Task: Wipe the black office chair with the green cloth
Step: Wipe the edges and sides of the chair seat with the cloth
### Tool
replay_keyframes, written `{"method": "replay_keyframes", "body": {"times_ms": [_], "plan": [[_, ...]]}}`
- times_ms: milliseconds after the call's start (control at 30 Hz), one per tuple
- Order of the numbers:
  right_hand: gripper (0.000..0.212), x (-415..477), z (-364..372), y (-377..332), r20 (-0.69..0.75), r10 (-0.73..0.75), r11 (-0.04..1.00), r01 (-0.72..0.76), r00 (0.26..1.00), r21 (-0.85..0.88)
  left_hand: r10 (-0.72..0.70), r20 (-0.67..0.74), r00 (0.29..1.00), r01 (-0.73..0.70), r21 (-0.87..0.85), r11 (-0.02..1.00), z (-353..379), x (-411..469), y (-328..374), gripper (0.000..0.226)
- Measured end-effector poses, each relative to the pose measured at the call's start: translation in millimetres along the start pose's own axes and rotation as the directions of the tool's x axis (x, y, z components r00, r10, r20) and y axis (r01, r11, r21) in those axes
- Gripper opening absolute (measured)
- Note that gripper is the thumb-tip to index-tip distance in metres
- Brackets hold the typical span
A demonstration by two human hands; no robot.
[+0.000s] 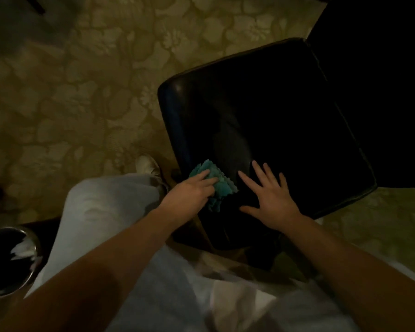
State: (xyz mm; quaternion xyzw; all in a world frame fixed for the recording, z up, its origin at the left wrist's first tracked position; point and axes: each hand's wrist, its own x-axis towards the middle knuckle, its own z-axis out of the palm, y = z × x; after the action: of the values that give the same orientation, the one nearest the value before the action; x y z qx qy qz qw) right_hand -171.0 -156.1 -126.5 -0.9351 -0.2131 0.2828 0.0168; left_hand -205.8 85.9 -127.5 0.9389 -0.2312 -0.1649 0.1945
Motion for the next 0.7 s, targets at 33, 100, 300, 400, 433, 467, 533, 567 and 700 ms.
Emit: {"method": "replay_keyframes", "body": {"times_ms": [33, 100, 300, 400, 433, 467, 533, 567, 700], "plan": [[0.091, -1, 9, 0, -0.029, -0.002, 1.0, 0.002, 1.0, -0.005, 0.013, -0.031, 0.999, -0.013, 0.003, 1.0, 5, -3, 0, 0.019], [0.089, 0, 28, 2, -0.127, -0.011, 1.0, 0.013, 0.992, 0.02, 0.028, -0.127, 0.991, -0.028, 0.002, 1.0, 19, -7, -4, 0.023], [0.084, 8, 55, -1, -0.312, 0.023, 1.0, -0.018, 0.95, 0.018, -0.004, -0.242, 0.97, -0.018, -0.09, 0.996, 51, -20, -8, 0.023], [0.081, 1, 43, -12, -0.252, 0.066, 0.997, -0.054, 0.965, 0.054, -0.004, -0.177, 0.984, -0.001, -0.028, 1.0, 52, -34, 10, 0.024], [0.079, -4, 37, -16, -0.215, 0.079, 0.997, -0.073, 0.973, 0.039, 0.001, -0.126, 0.992, -0.002, -0.005, 1.0, 48, -38, 14, 0.024], [0.079, -10, 30, -19, -0.179, 0.087, 0.996, -0.09, 0.98, -0.004, 0.007, -0.072, 0.997, -0.006, 0.022, 1.0, 42, -39, 14, 0.026], [0.082, -22, 21, -15, -0.123, 0.092, 0.988, -0.105, 0.988, -0.109, 0.009, 0.009, 1.0, -0.01, 0.083, 0.997, 26, -32, 9, 0.029], [0.085, -26, 19, -9, -0.1, 0.093, 0.986, -0.106, 0.991, -0.131, -0.002, 0.017, 1.0, 0.0, 0.105, 0.994, 18, -25, 5, 0.03], [0.089, -26, 25, 8, -0.069, 0.075, 0.997, -0.077, 0.995, -0.03, -0.067, -0.065, 0.996, 0.073, 0.092, 0.993, 16, -12, -4, 0.03]]}}
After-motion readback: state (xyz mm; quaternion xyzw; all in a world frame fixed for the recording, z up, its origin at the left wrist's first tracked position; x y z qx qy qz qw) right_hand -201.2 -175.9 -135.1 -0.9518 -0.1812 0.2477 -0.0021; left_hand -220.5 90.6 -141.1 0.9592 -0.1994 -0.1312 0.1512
